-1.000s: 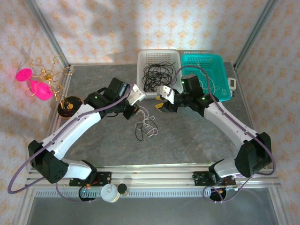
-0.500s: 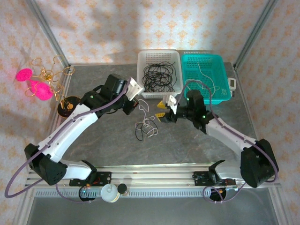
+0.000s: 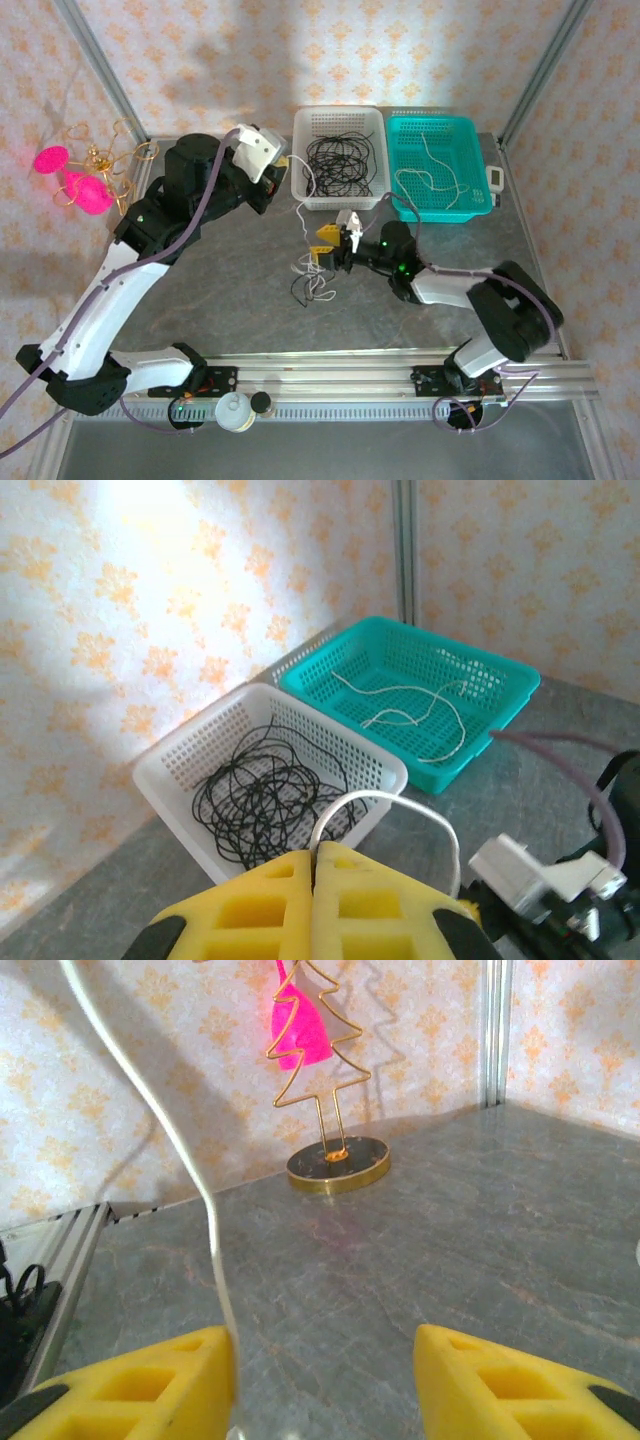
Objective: Untangle the cables
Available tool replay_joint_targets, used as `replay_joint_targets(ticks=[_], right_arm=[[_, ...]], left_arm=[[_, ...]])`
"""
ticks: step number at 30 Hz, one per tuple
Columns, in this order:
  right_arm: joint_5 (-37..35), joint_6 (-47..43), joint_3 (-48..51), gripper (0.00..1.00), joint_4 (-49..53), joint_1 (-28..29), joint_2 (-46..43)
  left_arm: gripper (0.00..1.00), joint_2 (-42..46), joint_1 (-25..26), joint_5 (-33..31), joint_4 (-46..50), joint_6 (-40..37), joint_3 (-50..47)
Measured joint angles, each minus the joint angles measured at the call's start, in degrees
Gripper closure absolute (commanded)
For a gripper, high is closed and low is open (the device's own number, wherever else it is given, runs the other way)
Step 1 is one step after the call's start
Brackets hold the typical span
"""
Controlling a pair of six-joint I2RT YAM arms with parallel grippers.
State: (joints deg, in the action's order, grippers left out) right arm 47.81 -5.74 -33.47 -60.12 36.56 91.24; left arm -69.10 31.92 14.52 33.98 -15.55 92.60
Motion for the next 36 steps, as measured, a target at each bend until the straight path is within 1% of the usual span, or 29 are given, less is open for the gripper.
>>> replay_joint_targets(ticks=[4,8,9,12,13,16,18,25,30,31,32,33,35,36], right_arm=[[0.55,1.86,-4.15,0.51,-5.25,1.27,6.49],[1.40,3.48,-10.38,0.60,-8.20,2.97,11.21],[1.29,4.11,-11.28,0.64,-9.03,3.28,12.13],[-0.11,7.26,-12.26,0.90,-11.89,3.87,15.43],[-0.83,8.61,-12.24,0.96,-12.81,3.93,16.81],[-2.75,12.04,-11.85,1.00,-14.10,3.96,20.61],[-3.82,12.92,-10.67,1.00,-14.53,3.98,21.79],[-7.02,13.03,-5.14,1.00,-14.49,4.09,22.16],[-8.72,12.59,-1.84,1.00,-14.23,4.15,21.86],[-9.11,12.61,-1.55,1.00,-14.01,4.17,21.46],[-9.53,12.68,-1.44,1.00,-13.66,4.17,20.83],[-9.81,12.83,-1.44,1.00,-13.27,4.17,20.17],[-11.04,13.33,-1.53,1.00,-11.76,4.17,17.86],[-11.54,13.70,-1.84,1.00,-10.43,4.17,16.61]], left_arm=[[1.00,-0.28,0.00,0.02,-0.52,0.00,2.60],[1.00,-0.81,0.37,0.07,-1.53,0.00,5.92],[1.00,-0.90,0.42,0.07,-1.81,0.00,6.51],[1.00,-0.87,0.42,0.20,-3.15,-0.44,8.04],[1.00,-0.83,0.42,0.24,-3.89,-0.74,8.31],[1.00,-0.55,0.63,0.22,-6.36,-2.08,8.31],[1.00,-0.44,0.66,0.13,-8.00,-3.10,8.31],[1.00,-0.42,0.72,-1.97,-13.09,-7.06,12.66],[1.00,-0.37,0.72,-3.30,-16.11,-7.72,14.25],[0.92,-0.20,0.72,-3.43,-16.85,-7.13,13.49],[0.80,0.46,0.72,-3.45,-18.08,-6.27,11.41],[0.70,1.29,0.72,-3.63,-18.86,-5.11,8.94],[0.51,4.09,0.72,-4.57,-20.81,-1.46,0.46],[0.44,5.38,0.72,-4.92,-21.55,0.57,-3.69]])
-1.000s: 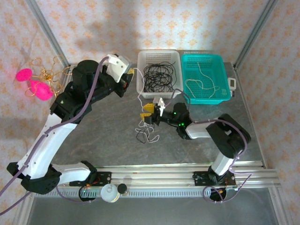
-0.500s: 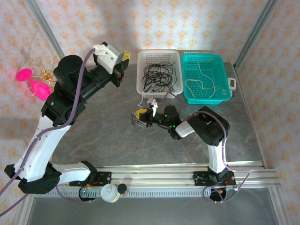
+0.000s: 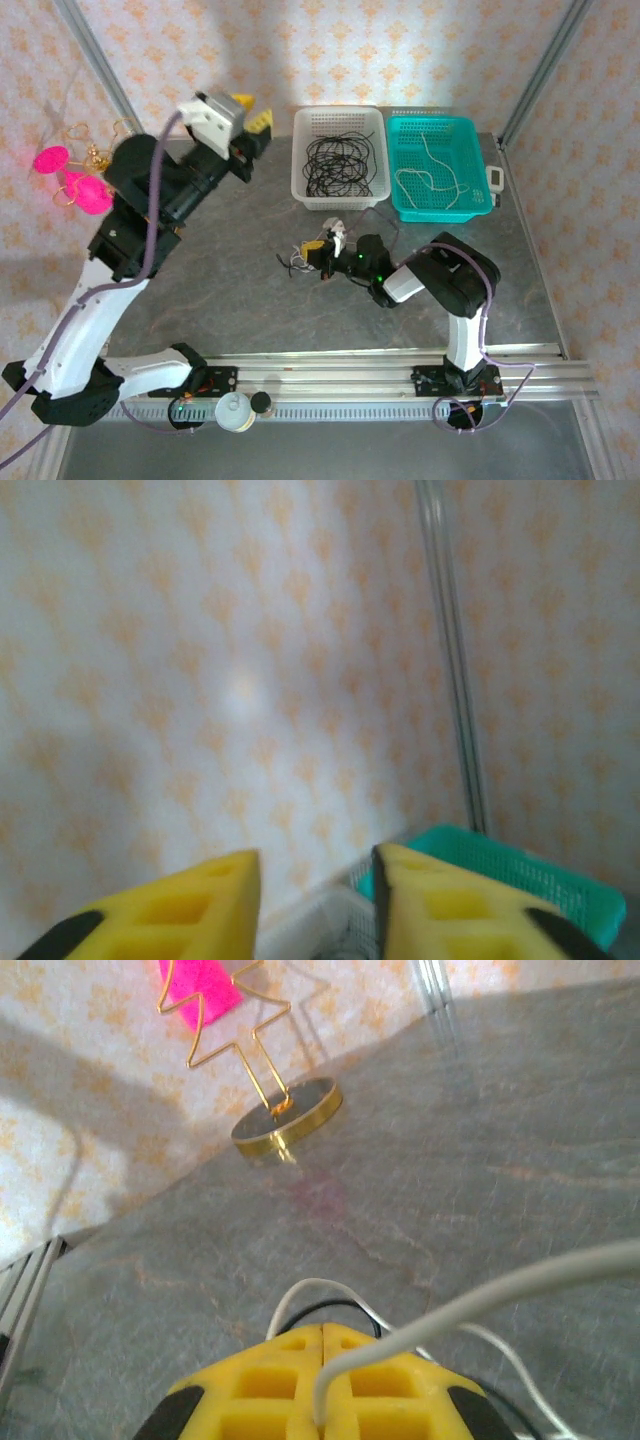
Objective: Untangle the cables
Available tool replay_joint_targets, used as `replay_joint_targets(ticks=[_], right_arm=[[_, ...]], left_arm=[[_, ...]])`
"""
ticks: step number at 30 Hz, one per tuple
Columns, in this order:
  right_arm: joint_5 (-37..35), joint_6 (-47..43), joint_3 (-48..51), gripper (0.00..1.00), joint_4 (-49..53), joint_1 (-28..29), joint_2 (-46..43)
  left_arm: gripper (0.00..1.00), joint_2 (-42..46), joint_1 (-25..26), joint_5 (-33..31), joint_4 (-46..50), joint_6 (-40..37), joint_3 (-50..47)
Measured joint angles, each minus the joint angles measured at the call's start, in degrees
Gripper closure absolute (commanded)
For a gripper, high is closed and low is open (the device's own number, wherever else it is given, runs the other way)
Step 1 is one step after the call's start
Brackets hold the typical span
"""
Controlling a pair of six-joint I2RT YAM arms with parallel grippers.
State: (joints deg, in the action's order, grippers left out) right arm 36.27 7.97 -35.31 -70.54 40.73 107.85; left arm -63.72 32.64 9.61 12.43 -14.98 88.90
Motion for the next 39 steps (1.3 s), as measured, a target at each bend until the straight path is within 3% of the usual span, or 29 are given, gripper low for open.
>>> replay_joint_targets(ticks=[9,16,27,29,32,34,37,39], right_arm=[[-1.53,7.96,-7.76,0.97,14.86,-0.02,-7.28],[-2.01,13.90,-7.76,0.97,21.05,-0.07,-15.17],[-0.72,19.26,-7.80,1.00,25.62,-0.39,-20.81],[-0.46,19.82,-7.80,1.00,25.59,-0.39,-20.92],[-0.04,20.76,-7.80,1.00,25.51,-0.39,-21.57],[0.66,21.49,-7.80,1.00,25.00,-0.39,-22.08],[1.44,22.53,-7.80,1.00,24.15,-0.39,-22.43],[1.46,23.08,-7.80,1.00,23.52,-0.39,-22.73]], left_arm=[[0.23,10.64,-0.31,-0.37,-7.04,16.57,-41.13],[0.18,12.26,-4.09,6.19,-31.21,25.73,-62.73],[0.17,-6.49,-4.13,20.28,-70.79,28.87,-72.67],[0.22,-10.21,-3.76,21.27,-76.15,29.09,-72.67],[0.40,-16.61,-3.39,21.49,-83.76,30.27,-72.67],[0.68,-21.24,-3.32,21.33,-89.18,31.10,-72.67],[0.98,-26.05,-3.26,19.98,-94.25,33.03,-72.67],[1.00,-28.33,-2.80,18.51,-96.87,33.66,-72.67]])
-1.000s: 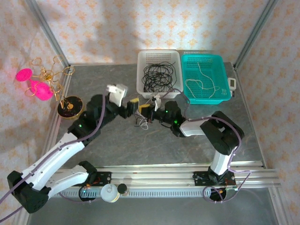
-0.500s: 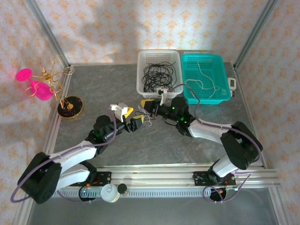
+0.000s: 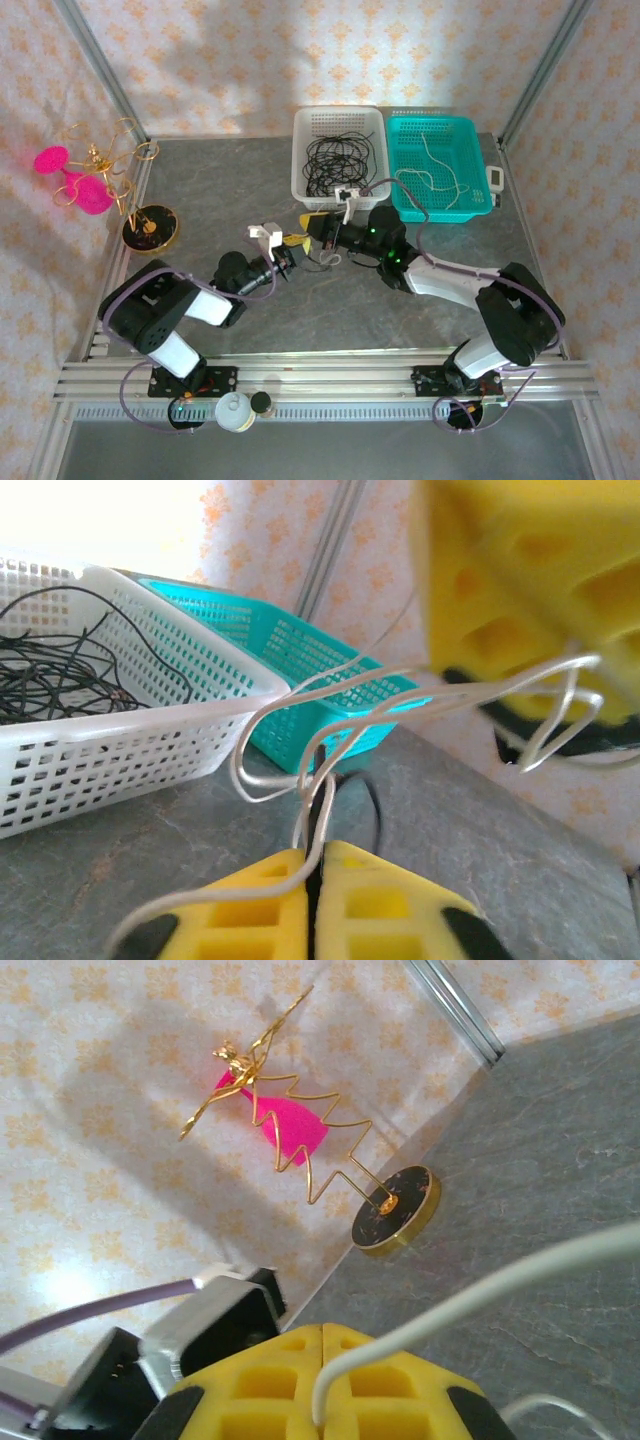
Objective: Untangle the cables
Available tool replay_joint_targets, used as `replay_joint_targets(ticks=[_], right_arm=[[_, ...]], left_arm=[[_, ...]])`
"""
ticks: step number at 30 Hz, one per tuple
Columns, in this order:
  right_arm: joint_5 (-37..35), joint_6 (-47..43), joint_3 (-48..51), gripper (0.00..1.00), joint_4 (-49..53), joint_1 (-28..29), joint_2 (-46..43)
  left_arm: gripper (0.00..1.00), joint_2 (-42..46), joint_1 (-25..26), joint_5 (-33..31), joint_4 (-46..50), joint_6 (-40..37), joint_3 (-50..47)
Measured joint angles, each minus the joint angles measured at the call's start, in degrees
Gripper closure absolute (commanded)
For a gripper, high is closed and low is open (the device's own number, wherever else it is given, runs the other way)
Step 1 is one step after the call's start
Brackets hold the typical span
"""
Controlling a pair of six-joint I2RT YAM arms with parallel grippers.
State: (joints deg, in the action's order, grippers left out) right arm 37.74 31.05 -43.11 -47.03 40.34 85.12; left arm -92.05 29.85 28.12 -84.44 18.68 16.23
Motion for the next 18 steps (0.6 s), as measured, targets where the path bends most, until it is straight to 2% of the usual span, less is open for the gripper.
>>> replay_joint_targets(ticks=[6,8,18], right_arm=[[-2.45,-0.37,-0.63,1.00,-0.07,0.00,-3.56],[-4.02,-1.62,-1.64,0.97,0.20,0.00,-4.76],[-12.35,-8.17,-4.90,1.00,11.72,0.02,-6.69]], left_arm=[[1.00,-2.89,2.14,-3.32,-4.87,2.21,-3.23],[1.00,-3.23,2.23,-4.70,-5.05,2.93,-5.55],[1.00,2.03,2.43,-9.77,-6.62,5.73,-11.98]])
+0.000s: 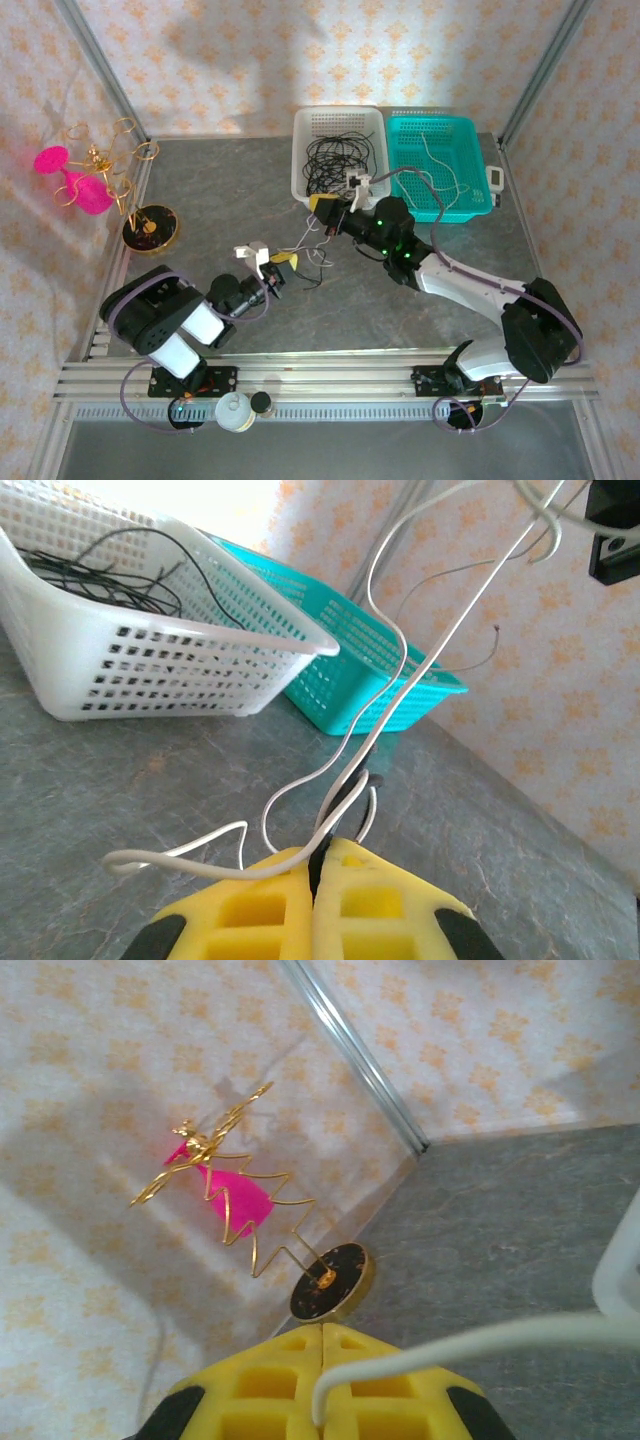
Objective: Untangle the cables
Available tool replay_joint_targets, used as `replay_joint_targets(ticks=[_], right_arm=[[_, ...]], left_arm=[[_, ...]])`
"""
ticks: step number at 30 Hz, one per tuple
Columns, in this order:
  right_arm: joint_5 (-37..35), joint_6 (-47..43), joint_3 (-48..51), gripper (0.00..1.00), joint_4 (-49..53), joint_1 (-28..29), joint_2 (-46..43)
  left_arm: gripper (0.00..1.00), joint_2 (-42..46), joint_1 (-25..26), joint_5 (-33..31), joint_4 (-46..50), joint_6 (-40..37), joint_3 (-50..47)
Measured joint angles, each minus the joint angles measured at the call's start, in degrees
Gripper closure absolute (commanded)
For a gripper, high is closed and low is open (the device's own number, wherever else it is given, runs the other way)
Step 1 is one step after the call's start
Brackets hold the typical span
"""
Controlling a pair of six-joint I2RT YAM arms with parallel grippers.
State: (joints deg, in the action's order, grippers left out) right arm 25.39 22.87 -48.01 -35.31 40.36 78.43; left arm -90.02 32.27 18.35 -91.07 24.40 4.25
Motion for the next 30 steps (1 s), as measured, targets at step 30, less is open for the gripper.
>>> replay_joint_targets(ticks=[30], right_arm=[[-16.13,5.40,4.68,1.00,-7.65,-1.01,-4.68]], left_arm=[[1.00,34.93,2.21,-8.13,51.56,-6.51,1.11]])
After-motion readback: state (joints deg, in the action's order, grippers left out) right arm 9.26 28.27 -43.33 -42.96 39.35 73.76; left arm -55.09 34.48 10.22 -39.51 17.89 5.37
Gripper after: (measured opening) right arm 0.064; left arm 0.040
